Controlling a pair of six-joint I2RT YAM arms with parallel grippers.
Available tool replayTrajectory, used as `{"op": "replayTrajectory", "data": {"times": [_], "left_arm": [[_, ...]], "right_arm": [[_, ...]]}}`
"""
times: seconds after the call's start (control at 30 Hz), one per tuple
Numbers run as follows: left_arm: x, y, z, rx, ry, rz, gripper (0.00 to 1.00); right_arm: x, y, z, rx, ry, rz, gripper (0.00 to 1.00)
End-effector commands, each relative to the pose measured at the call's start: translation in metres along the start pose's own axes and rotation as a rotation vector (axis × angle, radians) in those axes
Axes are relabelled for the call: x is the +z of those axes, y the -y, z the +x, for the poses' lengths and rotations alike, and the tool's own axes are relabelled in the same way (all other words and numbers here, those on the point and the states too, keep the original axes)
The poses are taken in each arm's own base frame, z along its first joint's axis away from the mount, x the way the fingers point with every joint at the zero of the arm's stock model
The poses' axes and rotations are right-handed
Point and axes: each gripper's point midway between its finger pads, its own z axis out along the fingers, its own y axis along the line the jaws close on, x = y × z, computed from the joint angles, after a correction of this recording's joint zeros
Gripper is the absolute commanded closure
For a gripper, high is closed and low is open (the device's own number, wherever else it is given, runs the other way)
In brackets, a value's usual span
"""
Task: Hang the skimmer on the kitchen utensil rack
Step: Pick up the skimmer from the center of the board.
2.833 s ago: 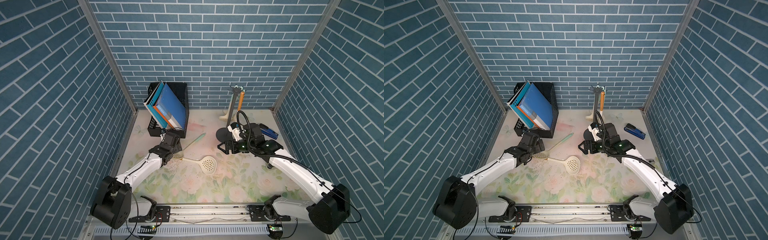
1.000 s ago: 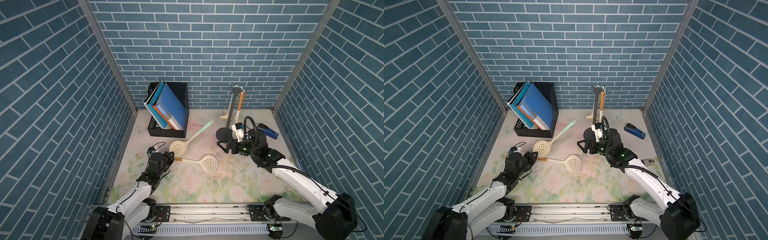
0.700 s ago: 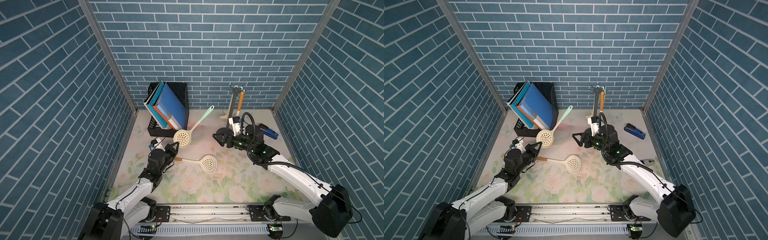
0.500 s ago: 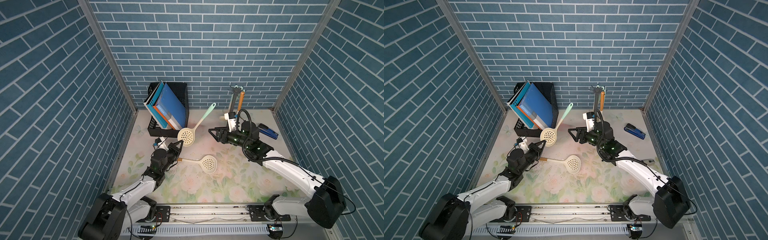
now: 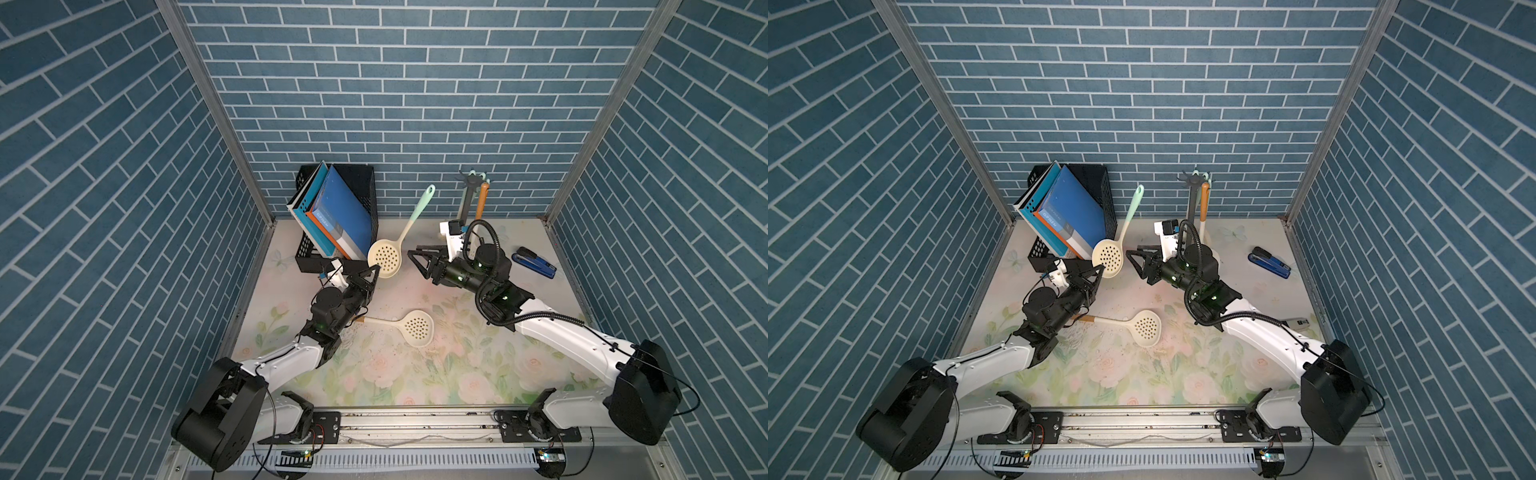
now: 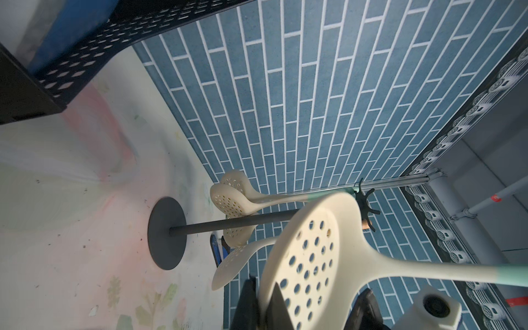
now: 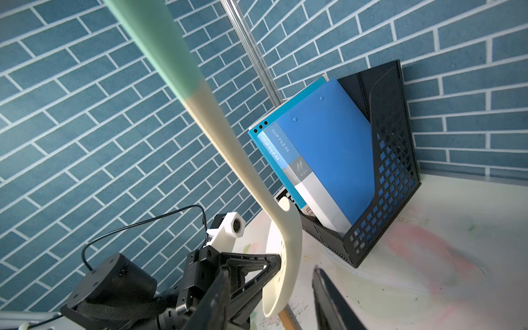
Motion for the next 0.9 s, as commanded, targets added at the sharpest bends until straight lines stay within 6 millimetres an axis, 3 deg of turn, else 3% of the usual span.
{"op": "replayTrajectory", "data": {"times": [0.0,0.2,0.43,0.67,0.73,0.87], "left_arm": [[0.005,0.022,-0.001,-0.001,0.002,0.070,1.00],[0.005,0.017,-0.001,0.001,0.005,0.050,1.00],[0.006,0.021,0.000,0.002,-0.003,0.058,1.00],[0.009,0.020,0.001,-0.001,-0.012,0.055,1.00],[0.010,0.019,0.003,-0.003,-0.023,0.050,1.00],[0.014,0.019,0.011,-0.004,-0.071,0.066,0.85]], "right_arm": [[0.007,-0.017,-0.026,-0.089,0.079,-0.042,0.55],[0.028,-0.025,-0.040,-0.147,0.092,-0.074,0.60],[0.038,-0.020,-0.045,-0.157,0.120,-0.058,0.68],[0.036,-0.018,-0.047,-0.165,0.139,-0.048,0.99],[0.036,-0.018,-0.049,-0.171,0.145,-0.042,1.00],[0.035,-0.018,-0.056,-0.181,0.163,-0.030,1.00]]}}
